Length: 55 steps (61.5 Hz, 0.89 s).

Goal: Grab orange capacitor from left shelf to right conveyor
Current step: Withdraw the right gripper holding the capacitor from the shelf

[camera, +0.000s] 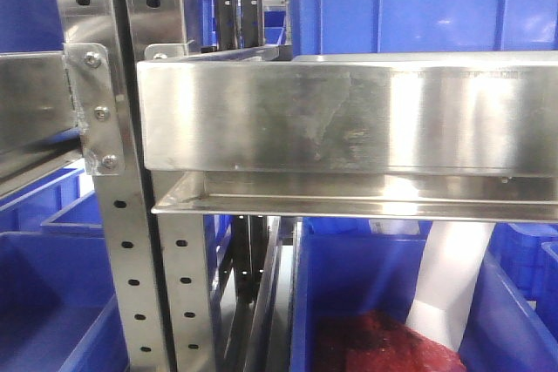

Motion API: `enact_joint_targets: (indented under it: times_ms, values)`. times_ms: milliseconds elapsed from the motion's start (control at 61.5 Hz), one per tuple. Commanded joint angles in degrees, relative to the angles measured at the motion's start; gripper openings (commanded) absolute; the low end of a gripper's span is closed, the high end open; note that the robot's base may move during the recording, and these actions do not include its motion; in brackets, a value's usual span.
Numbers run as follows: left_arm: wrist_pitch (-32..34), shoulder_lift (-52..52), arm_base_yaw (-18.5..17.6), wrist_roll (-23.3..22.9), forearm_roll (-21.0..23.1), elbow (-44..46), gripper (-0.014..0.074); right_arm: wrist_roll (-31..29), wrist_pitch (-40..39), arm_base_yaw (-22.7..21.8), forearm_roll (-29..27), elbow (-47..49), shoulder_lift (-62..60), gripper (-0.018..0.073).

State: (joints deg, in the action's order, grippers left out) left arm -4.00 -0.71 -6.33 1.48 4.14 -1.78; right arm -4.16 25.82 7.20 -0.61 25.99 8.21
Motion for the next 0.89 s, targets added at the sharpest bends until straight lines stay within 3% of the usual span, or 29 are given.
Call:
enact_joint_targets:
  times_ms: [0, 179, 878]
  values:
    - [4.74, -0.65, 0.02, -0.08, 0.1, 0.28, -0.0127, -0.58, -5.14, -0.36, 0.23, 0.6, -3.73, 0.0151]
    - [4.74, -0.65, 0.02, -0.08, 0.1, 0.28, -0.0127, -0.58, -5.25, -0.36, 0.23, 0.37, -8.62, 0.0151]
    - [4.74, -0.65, 0.02, -0.08, 0.1, 0.28, -0.0127, -0.58, -5.3, -0.36, 0.23, 0.37, -8.64, 0.0151]
